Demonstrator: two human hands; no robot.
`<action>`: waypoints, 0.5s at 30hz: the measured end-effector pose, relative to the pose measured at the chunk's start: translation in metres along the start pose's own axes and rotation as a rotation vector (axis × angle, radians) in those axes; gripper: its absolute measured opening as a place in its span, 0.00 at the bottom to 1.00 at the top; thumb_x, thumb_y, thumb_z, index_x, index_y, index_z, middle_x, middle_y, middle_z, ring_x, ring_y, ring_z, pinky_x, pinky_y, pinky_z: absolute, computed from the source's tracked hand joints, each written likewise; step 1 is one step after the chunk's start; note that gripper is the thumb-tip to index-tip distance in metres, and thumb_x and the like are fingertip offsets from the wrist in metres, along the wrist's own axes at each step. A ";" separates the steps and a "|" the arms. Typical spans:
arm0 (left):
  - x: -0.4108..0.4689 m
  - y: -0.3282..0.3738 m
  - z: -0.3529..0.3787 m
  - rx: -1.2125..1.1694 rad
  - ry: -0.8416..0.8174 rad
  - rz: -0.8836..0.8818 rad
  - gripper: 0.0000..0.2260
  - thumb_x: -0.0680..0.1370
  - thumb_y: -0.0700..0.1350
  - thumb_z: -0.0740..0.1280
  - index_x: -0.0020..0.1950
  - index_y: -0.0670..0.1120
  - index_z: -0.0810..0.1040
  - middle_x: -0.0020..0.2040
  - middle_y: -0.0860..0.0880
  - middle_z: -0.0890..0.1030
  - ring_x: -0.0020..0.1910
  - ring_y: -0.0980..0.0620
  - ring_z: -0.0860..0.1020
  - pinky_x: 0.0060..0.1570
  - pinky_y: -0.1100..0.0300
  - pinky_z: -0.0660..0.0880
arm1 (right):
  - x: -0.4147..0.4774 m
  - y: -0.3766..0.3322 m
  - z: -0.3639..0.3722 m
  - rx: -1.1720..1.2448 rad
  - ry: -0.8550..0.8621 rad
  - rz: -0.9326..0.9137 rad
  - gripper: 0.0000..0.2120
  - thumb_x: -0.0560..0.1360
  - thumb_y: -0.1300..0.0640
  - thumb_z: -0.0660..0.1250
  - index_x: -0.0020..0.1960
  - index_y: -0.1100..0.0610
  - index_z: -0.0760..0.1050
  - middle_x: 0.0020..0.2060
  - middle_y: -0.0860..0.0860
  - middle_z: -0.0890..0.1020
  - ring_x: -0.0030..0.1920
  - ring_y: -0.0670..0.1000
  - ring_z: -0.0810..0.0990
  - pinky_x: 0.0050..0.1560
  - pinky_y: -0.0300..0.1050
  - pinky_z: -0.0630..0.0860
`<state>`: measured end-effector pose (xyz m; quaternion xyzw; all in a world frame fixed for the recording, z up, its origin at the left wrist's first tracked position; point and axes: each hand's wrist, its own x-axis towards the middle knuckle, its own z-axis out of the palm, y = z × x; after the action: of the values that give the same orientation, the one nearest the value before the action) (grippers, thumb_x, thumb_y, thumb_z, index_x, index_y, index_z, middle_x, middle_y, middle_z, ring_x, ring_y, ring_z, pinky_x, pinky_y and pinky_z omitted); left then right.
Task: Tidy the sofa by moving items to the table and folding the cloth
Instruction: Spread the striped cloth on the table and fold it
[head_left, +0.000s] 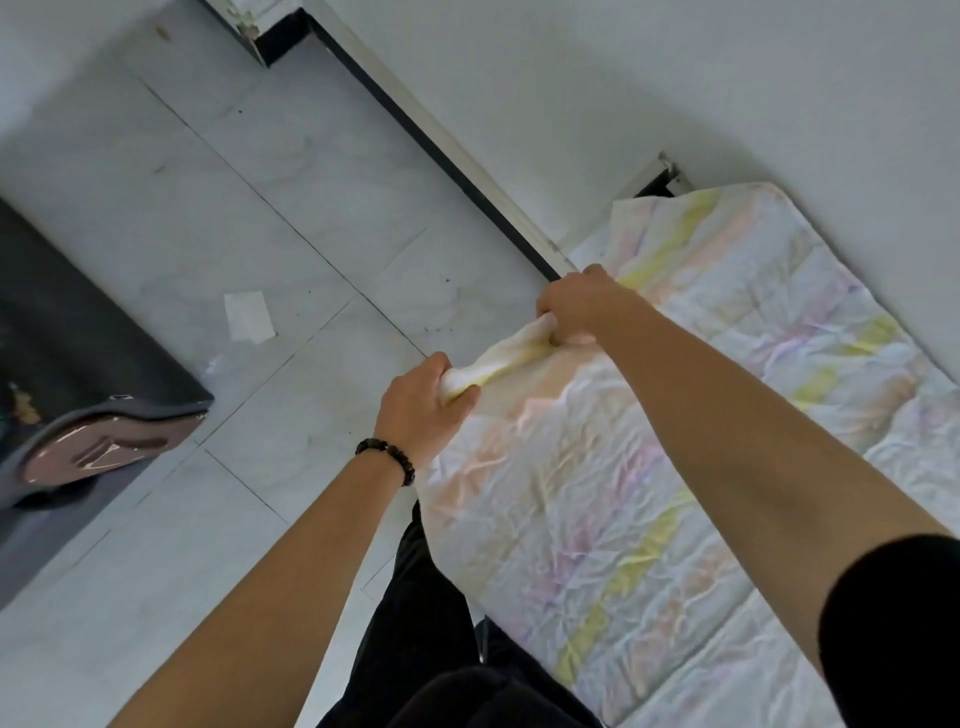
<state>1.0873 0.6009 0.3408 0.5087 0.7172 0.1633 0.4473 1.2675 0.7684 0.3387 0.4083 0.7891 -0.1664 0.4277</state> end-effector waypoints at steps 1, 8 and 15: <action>-0.002 -0.001 -0.003 0.042 -0.048 -0.026 0.13 0.74 0.54 0.70 0.43 0.49 0.69 0.33 0.51 0.75 0.31 0.50 0.73 0.29 0.59 0.66 | -0.006 0.007 -0.002 -0.011 0.085 0.021 0.14 0.75 0.54 0.66 0.60 0.48 0.77 0.51 0.50 0.81 0.55 0.54 0.78 0.62 0.53 0.65; -0.031 0.018 -0.026 0.551 -0.225 -0.122 0.13 0.74 0.58 0.66 0.45 0.49 0.74 0.36 0.51 0.77 0.36 0.50 0.78 0.31 0.60 0.69 | -0.085 0.059 0.003 -0.253 0.392 0.065 0.19 0.81 0.39 0.57 0.61 0.49 0.77 0.51 0.53 0.79 0.53 0.56 0.77 0.51 0.48 0.69; -0.122 0.070 -0.015 0.777 0.183 0.124 0.12 0.77 0.58 0.61 0.51 0.50 0.70 0.32 0.53 0.75 0.32 0.49 0.73 0.43 0.55 0.65 | -0.202 0.077 0.045 0.007 0.891 0.235 0.12 0.77 0.53 0.69 0.55 0.60 0.74 0.49 0.57 0.77 0.46 0.57 0.78 0.30 0.48 0.75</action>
<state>1.1259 0.5274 0.4555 0.6657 0.7304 -0.0484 0.1452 1.4129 0.6862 0.4835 0.5283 0.8437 0.0724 0.0614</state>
